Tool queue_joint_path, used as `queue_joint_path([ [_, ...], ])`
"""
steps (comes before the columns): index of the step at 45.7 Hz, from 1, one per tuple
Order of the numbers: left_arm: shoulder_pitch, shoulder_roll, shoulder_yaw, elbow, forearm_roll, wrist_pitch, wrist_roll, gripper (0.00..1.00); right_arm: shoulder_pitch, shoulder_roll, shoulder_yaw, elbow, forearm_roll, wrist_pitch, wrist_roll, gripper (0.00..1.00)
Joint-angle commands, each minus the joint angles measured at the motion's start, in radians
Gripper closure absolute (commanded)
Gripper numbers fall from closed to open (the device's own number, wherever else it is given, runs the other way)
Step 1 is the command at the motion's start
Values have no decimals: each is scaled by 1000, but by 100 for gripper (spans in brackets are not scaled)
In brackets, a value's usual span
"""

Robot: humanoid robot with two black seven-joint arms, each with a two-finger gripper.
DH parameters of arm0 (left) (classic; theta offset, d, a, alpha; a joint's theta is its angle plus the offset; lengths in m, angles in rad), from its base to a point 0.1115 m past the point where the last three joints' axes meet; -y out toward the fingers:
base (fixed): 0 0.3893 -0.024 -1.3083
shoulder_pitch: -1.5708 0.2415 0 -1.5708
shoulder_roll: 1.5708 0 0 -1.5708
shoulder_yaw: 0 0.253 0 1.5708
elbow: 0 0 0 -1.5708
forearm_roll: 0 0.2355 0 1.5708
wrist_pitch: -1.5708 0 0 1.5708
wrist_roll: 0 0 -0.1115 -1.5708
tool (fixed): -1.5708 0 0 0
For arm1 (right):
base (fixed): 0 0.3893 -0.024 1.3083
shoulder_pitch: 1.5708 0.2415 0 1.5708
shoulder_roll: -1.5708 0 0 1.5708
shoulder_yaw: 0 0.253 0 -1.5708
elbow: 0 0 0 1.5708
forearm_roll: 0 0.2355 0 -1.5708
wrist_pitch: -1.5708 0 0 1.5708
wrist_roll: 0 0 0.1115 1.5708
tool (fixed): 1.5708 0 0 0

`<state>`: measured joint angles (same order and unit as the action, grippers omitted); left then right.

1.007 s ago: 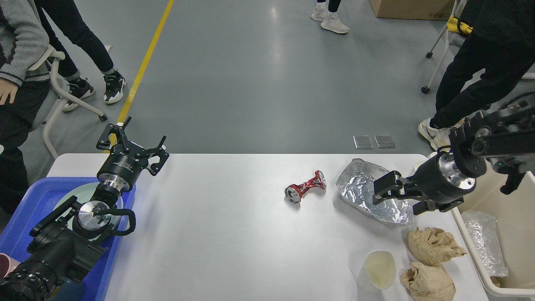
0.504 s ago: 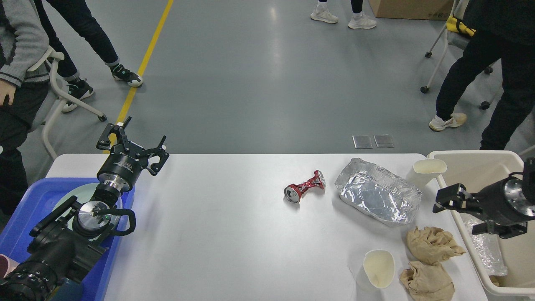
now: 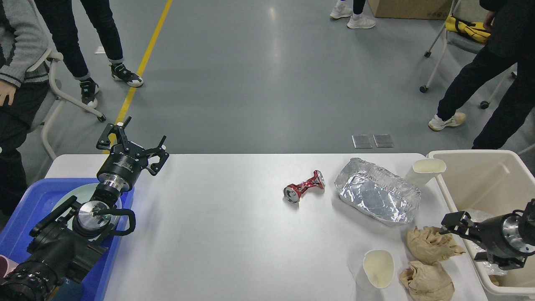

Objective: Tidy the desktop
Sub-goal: 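Lower the right gripper onto the brown paper bag near the bin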

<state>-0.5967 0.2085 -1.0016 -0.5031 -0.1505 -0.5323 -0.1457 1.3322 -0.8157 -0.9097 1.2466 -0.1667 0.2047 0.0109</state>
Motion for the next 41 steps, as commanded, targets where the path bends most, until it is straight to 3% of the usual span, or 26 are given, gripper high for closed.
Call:
queue_joint_path([
  [1, 0, -1, 0, 0, -1, -1, 0, 4, -68, 6, 74, -7, 55, -5, 0, 0],
  [10, 0, 0, 0, 0, 0, 0, 0, 4, -159, 70, 106, -70, 67, -71, 0, 4],
  [17, 0, 0, 0, 0, 0, -1, 0, 4, -197, 102, 158, -78, 69, -122, 0, 24],
  [22, 0, 0, 1, 0, -1, 0, 0, 4, -231, 124, 192, -104, 81, -154, 1, 42],
  [26, 0, -1, 0, 0, 0, 0, 0, 4, -248, 144, 193, -114, 81, -163, 1, 64],
  [29, 0, 0, 0, 0, 0, -1, 0, 4, -246, 154, 195, -111, 81, -163, 1, 73],
  [31, 0, -1, 0, 0, 0, 0, 0, 4, -246, 159, 193, -107, 79, -159, 1, 100],
  [41, 0, 0, 0, 0, 0, -1, 0, 4, -235, 141, 186, -66, 75, -154, 1, 100],
])
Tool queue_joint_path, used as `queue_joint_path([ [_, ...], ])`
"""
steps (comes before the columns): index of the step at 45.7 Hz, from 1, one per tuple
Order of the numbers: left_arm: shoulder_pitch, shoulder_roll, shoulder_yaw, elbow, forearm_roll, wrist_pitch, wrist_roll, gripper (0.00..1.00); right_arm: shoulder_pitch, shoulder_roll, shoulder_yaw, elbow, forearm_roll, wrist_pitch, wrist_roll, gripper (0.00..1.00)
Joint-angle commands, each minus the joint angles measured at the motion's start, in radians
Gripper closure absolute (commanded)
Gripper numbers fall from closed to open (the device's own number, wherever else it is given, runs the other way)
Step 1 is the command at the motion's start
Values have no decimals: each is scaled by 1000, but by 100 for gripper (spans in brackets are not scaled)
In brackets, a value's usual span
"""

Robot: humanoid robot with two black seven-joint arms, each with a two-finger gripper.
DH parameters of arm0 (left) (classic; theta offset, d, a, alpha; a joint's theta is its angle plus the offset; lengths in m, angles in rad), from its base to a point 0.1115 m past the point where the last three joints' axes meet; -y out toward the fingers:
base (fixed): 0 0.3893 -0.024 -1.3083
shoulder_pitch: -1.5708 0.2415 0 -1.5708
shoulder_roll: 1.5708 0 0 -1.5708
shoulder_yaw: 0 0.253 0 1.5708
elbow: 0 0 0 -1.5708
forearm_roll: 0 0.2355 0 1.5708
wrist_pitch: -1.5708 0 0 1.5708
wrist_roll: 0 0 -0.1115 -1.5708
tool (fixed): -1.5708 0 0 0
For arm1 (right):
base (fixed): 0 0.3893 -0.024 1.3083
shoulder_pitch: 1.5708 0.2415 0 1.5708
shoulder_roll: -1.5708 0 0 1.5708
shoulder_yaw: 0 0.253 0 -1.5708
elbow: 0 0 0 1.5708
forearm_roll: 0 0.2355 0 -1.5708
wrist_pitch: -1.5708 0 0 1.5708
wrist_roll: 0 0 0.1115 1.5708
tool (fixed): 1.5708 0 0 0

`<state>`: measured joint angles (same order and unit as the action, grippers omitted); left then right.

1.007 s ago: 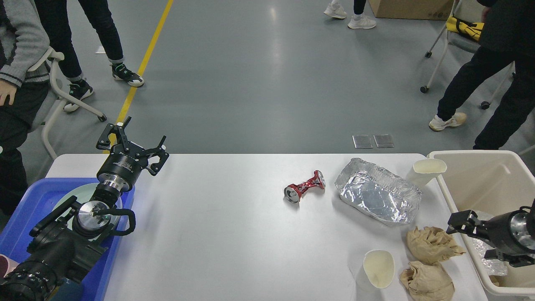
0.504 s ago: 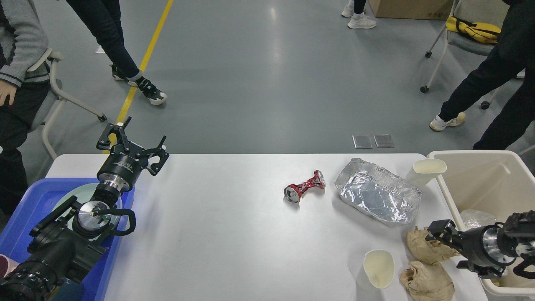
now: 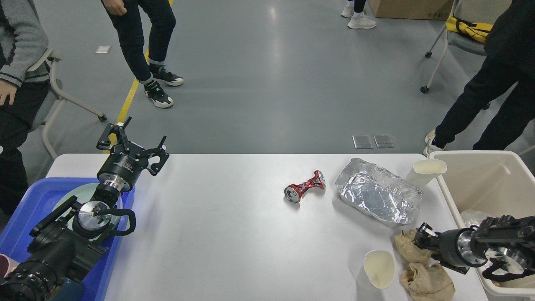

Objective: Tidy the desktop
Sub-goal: 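Lower the right gripper onto the brown paper bag near the bin, then grasp the brown paper bag and lift it with the right gripper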

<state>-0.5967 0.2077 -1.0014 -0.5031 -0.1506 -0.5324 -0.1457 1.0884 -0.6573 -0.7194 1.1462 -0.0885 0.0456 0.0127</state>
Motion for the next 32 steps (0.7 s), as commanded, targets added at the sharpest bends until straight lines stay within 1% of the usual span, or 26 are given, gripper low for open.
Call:
queue_joint_path([
  [1, 0, 1, 0, 0, 0, 0, 0, 4, 10, -27, -5, 43, -7, 7, 0, 100],
  [8, 0, 1, 0, 0, 0, -1, 0, 4, 54, -99, -17, 95, -20, 20, 1, 100],
  [12, 0, -1, 0, 0, -1, 0, 0, 4, 135, -142, -54, 110, -43, 54, 1, 100],
  [19, 0, -1, 0, 0, 0, 0, 0, 4, 358, -208, -159, 158, -86, 194, 3, 100],
  [25, 0, -1, 0, 0, 0, -1, 0, 4, 602, -274, -259, 246, -235, 368, 1, 100],
  [29, 0, -1, 0, 0, -1, 0, 0, 4, 775, -265, -305, 302, -342, 457, 1, 100],
  [32, 0, 1, 0, 0, 0, -1, 0, 4, 867, -216, -322, 322, -362, 496, 0, 100],
])
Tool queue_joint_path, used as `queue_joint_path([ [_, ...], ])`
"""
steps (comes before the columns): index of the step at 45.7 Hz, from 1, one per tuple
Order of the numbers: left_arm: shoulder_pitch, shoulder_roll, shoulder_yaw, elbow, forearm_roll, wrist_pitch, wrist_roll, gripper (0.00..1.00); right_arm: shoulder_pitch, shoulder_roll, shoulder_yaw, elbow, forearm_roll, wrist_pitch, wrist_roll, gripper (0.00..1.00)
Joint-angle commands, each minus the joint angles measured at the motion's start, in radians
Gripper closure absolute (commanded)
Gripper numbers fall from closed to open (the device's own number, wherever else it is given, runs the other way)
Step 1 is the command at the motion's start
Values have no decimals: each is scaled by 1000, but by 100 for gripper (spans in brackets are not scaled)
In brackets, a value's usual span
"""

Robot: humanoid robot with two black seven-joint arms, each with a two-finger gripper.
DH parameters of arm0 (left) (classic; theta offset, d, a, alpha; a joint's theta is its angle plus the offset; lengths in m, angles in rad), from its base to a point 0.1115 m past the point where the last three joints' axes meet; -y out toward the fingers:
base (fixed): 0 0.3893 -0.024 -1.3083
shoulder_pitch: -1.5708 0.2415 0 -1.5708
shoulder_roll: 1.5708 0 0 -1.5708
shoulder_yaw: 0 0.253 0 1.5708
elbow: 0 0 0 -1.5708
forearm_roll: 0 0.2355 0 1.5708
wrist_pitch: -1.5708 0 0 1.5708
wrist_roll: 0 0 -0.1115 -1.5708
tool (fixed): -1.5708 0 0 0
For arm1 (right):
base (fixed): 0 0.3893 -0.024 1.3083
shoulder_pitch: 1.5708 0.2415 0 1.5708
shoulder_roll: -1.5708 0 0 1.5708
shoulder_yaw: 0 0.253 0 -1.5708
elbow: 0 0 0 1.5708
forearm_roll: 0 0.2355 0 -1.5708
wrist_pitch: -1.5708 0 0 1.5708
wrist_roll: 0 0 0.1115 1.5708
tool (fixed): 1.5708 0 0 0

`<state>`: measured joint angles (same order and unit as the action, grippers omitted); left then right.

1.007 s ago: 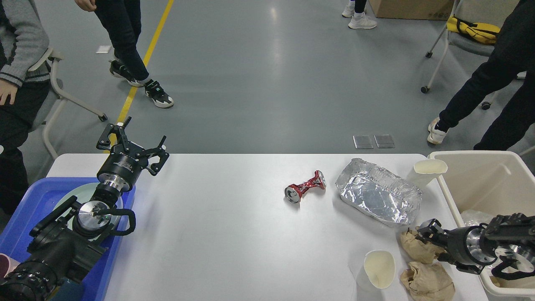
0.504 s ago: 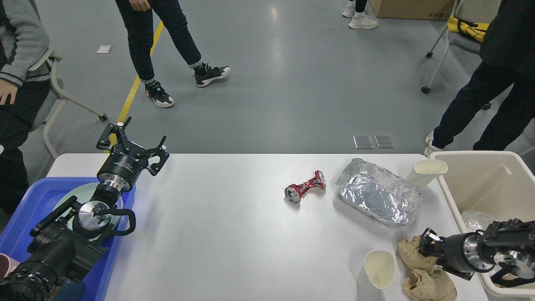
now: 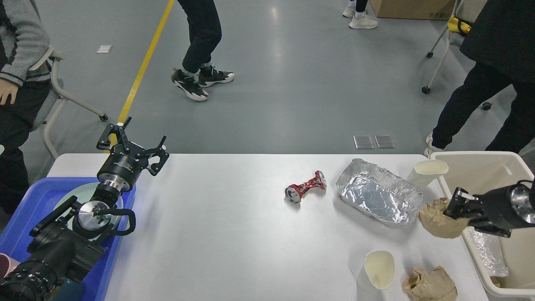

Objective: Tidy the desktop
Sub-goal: 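Grasp the brown paper bag and lift it with the right gripper, then carry the paper bag into the beige bin and release it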

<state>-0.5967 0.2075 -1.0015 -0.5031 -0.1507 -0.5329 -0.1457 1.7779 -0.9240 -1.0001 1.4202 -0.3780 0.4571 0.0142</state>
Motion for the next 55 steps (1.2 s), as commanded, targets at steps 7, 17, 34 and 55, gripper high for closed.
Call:
queue_joint_path([
  [7, 0, 0, 1, 0, 0, -1, 0, 4, 293, 289, -51, 68, -71, 94, -2, 100],
  [17, 2, 0, 0, 0, 0, -1, 0, 4, 364, 611, -60, 57, -61, 92, 0, 100],
  [34, 0, 0, 1, 0, 0, -1, 0, 4, 334, 720, -52, 57, 10, 83, 0, 100],
  [55, 0, 0, 1, 0, -1, -1, 0, 4, 187, 593, -150, -168, 11, 77, 0, 100],
])
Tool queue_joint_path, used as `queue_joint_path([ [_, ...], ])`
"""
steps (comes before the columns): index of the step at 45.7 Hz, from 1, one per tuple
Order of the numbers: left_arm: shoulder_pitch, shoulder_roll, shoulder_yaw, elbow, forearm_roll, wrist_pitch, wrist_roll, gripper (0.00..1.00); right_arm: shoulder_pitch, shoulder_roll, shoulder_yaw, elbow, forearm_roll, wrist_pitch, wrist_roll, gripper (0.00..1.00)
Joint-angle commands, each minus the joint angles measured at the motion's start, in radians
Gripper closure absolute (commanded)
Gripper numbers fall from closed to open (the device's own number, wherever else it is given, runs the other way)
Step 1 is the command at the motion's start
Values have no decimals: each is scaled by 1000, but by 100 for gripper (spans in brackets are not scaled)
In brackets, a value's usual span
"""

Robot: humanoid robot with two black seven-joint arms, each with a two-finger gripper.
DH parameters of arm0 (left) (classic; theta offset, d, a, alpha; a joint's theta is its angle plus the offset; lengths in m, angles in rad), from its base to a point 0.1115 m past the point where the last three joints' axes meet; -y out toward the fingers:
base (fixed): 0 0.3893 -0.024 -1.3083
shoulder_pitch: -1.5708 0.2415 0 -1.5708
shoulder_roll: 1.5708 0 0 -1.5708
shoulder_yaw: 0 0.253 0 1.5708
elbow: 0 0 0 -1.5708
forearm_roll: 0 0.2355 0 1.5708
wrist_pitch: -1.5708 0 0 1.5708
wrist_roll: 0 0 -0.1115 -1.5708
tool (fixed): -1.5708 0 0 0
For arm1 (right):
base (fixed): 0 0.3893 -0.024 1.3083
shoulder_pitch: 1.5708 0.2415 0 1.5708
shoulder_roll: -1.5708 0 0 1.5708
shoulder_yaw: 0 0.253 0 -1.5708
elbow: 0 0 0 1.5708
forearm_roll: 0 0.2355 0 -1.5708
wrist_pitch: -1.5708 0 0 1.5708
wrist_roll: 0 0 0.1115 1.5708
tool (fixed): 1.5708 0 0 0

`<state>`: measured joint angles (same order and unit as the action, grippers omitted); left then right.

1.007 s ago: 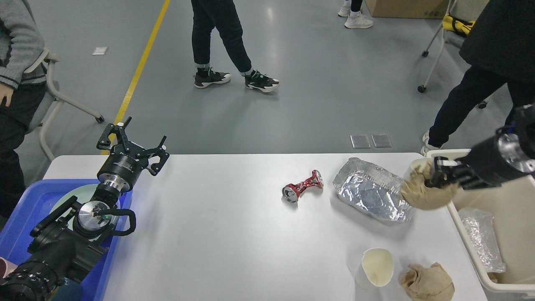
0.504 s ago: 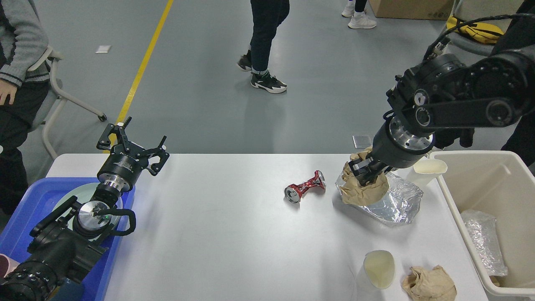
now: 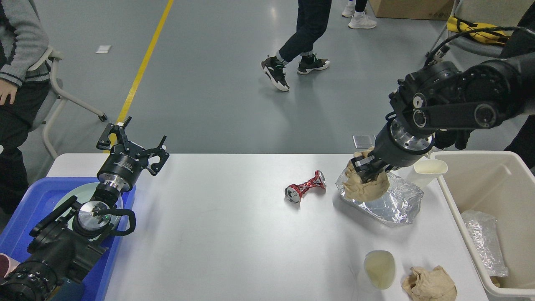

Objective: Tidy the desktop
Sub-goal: 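Carry the paper bag into the beige bin and release it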

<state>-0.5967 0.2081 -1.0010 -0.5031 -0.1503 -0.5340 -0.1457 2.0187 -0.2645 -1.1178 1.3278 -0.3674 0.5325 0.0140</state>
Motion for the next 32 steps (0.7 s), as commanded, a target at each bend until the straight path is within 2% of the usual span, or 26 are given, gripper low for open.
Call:
queue_joint_path([
  [1, 0, -1, 1, 0, 0, 0, 0, 4, -69, -85, -34, -94, 1, 0, 0, 100],
  [8, 0, -1, 1, 0, -2, 0, 0, 4, -231, -220, -33, -306, -1, 3, 4, 100],
  [17, 0, -1, -1, 0, 0, 0, 0, 4, -595, -335, 55, -741, 7, -31, 11, 100],
  [26, 0, 1, -1, 0, 0, 0, 0, 4, -1024, -308, 286, -1131, 142, -157, 11, 100],
  [32, 0, -1, -1, 0, 0, 0, 0, 4, -1241, -164, 311, -1306, 260, -322, 3, 100],
])
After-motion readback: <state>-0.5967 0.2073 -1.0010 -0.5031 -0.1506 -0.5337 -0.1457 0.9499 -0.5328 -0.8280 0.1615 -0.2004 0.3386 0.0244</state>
